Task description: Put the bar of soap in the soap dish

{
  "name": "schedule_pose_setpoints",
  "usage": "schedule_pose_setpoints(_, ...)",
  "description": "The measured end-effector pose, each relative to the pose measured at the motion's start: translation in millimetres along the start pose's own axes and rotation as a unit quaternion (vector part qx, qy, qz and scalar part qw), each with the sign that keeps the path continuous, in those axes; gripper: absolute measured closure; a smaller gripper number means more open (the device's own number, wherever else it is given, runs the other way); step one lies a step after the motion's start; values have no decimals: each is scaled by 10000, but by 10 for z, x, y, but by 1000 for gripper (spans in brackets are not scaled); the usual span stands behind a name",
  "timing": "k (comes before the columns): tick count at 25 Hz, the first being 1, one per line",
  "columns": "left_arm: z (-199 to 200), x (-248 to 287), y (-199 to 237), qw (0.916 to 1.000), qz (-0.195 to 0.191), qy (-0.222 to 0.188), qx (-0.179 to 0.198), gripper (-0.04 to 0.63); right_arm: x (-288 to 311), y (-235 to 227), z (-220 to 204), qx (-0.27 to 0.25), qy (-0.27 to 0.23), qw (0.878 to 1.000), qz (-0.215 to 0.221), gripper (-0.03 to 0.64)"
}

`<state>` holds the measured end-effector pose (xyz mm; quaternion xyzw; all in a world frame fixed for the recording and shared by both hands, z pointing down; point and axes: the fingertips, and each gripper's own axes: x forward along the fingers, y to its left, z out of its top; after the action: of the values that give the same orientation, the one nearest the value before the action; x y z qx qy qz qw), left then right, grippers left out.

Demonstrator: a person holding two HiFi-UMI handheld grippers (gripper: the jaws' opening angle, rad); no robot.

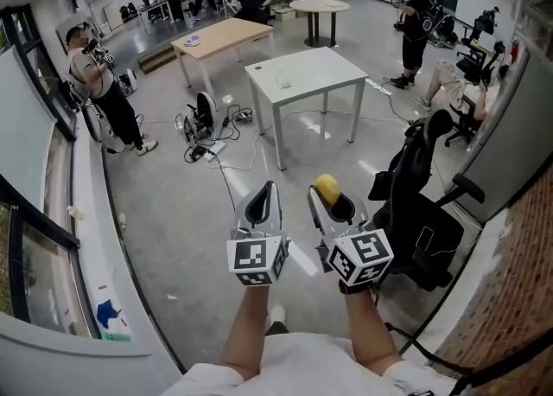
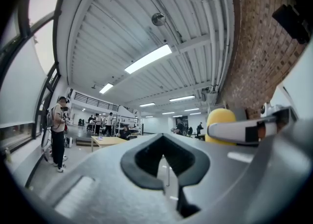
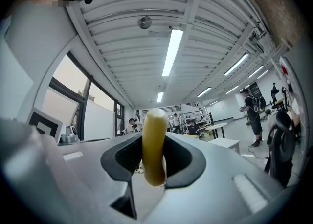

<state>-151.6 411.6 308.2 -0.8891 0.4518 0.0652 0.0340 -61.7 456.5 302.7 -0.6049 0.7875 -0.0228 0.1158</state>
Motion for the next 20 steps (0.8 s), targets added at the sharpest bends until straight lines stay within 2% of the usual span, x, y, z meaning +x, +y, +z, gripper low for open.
schedule_pose_setpoints(6,25,456,534,9999,61,-92,-18,596,583,-96,-30,-341,51,9984,-452,500)
schedule_pose_setpoints(10,-9,675,804,9999,-89,-68,-33,597,985,-74,-81,-694,85,9946,-765,499)
schedule_pose_setpoints(14,-55,852,967,9997,-246,-58,-34,596,1332,-140,-167,-797,135,9912,-1051,500)
schedule_pose_setpoints(18,-268,1021,1203,9996,-232,134,86,595,1618,-182,-411,-1332,377,9825,-1242,499)
schedule_pose_setpoints(20,-401,1133,1317,9995,-163,276,78,595,1758,-265,-542,-1382,551,9811,-1238,500)
